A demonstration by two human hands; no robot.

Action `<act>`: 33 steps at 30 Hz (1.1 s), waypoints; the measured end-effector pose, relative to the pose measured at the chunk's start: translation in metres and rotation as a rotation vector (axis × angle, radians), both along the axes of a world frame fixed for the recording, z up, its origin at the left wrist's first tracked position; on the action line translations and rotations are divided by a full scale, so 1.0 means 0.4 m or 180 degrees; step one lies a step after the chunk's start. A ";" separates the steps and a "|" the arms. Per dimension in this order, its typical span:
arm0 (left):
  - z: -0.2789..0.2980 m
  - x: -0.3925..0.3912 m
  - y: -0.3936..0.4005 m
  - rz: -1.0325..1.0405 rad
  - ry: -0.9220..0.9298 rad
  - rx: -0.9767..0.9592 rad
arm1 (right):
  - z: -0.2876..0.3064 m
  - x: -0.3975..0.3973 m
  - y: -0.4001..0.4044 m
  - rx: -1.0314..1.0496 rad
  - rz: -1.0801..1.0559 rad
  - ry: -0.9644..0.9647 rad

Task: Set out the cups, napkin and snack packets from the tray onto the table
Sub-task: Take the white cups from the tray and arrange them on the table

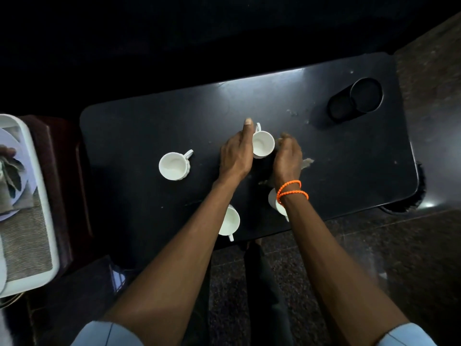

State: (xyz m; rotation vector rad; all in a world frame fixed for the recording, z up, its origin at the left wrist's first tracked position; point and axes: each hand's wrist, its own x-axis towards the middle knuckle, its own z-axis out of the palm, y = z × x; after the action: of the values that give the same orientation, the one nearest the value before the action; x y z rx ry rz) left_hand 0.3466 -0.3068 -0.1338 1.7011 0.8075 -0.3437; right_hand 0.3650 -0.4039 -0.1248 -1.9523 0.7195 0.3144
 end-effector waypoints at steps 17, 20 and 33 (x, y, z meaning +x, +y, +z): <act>-0.003 -0.183 0.359 0.0413 0.0716 0.0703 | -0.049 -0.214 0.332 0.0703 0.1486 0.0821; 0.008 -0.189 0.327 0.0917 0.0769 0.0300 | -0.043 -0.194 0.335 0.0661 0.1415 0.0437; -0.021 -0.183 0.234 0.0524 0.0266 0.0387 | -0.026 -0.099 0.197 -0.0197 0.1334 -0.0640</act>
State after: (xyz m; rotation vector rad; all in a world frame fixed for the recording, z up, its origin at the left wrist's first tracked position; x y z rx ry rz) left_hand 0.2733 -0.2133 -0.1422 1.7278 1.0412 -0.2582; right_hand 0.3255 -0.3252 -0.1353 -2.1502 0.1875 0.3440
